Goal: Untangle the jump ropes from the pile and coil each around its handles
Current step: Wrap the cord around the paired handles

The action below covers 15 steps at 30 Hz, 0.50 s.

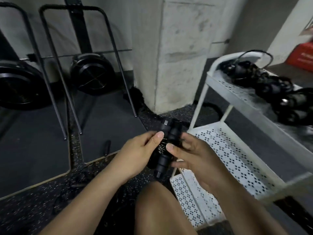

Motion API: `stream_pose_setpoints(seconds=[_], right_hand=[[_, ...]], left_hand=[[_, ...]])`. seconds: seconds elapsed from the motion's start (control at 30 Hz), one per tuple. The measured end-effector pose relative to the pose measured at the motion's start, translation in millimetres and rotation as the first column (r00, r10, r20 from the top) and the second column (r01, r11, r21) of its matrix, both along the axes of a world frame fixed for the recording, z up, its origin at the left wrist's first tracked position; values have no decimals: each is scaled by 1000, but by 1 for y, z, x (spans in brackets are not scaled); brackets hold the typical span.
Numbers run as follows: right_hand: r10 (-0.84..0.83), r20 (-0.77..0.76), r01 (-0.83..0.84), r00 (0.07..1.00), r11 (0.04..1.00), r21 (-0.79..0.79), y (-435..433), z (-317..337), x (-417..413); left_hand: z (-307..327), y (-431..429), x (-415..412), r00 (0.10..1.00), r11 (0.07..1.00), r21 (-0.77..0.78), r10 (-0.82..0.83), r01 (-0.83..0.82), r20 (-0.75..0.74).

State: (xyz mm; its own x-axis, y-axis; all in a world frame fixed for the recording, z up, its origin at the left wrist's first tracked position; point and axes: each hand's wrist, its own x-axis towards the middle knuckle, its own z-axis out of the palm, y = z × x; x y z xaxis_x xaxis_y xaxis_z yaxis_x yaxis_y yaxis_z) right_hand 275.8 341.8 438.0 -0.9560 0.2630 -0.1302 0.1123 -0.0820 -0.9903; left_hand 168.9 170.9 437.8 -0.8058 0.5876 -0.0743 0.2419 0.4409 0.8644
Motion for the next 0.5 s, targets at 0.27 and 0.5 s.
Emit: stream_pose_setpoints(seconds=[0.27, 0.5], right_hand=[[-283, -58, 286, 957, 957, 53, 39, -15, 51], [-447, -136, 466, 884, 868, 171, 55, -51, 45]], left_hand=[[3, 83, 22, 981, 976, -106, -192, 191, 9], [-27, 130, 4, 960, 945, -171, -273, 278, 55]])
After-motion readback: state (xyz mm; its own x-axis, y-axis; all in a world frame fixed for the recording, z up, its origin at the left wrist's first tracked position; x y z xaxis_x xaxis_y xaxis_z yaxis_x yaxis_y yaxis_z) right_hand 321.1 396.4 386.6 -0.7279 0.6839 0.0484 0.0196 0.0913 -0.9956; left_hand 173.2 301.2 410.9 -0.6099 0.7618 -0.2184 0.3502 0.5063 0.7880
